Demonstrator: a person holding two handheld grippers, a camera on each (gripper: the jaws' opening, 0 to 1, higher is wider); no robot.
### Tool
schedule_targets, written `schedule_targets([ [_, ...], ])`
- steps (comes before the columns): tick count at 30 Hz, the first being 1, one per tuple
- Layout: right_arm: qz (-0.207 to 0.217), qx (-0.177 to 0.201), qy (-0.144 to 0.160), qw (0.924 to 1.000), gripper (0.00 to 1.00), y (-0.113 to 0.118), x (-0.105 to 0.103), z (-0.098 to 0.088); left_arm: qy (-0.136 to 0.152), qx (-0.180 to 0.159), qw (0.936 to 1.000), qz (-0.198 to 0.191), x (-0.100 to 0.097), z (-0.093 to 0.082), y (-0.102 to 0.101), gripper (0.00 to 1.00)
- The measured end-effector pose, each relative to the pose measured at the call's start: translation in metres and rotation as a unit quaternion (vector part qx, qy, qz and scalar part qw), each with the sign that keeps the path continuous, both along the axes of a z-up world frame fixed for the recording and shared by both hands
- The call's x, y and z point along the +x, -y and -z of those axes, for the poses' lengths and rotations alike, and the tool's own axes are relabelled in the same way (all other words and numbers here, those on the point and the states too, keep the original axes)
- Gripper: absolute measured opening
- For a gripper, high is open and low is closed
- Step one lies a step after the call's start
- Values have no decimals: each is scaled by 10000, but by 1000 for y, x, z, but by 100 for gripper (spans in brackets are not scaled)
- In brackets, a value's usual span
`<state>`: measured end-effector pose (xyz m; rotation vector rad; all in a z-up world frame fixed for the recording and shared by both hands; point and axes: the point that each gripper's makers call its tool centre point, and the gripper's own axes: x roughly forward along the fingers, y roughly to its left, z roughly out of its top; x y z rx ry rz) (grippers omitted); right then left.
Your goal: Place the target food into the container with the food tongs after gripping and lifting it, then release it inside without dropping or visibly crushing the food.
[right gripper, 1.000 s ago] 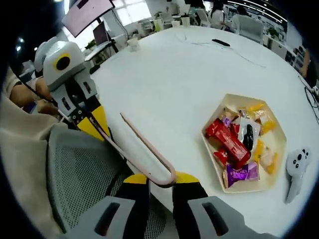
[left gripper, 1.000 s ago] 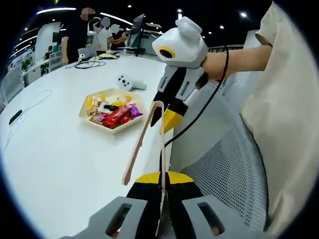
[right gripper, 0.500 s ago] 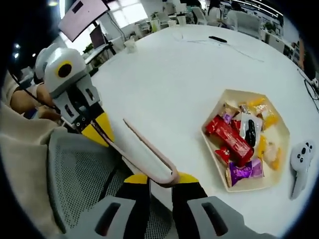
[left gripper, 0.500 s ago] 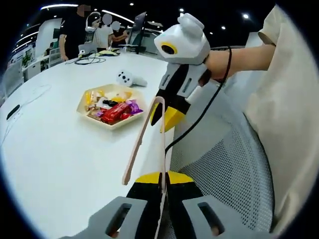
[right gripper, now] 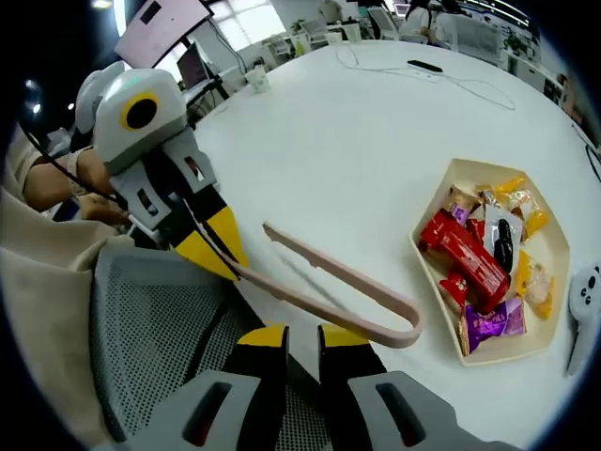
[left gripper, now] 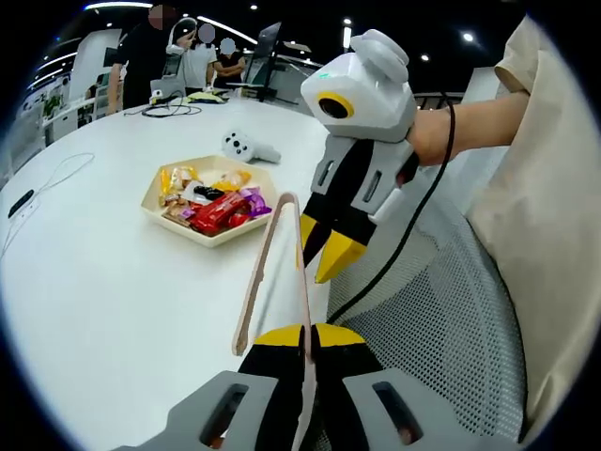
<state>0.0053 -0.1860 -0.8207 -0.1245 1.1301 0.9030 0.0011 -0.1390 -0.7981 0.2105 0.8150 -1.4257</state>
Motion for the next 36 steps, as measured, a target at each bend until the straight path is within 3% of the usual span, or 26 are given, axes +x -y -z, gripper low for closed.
schedule_targets([
  [17, 149, 9, -61, 9999, 12, 0, 2, 6, 186, 186, 9990, 370, 7, 12, -3, 0],
  [36, 284, 108, -220, 9993, 12, -4, 5, 23, 83, 508, 9970, 582, 5, 36, -4, 0],
])
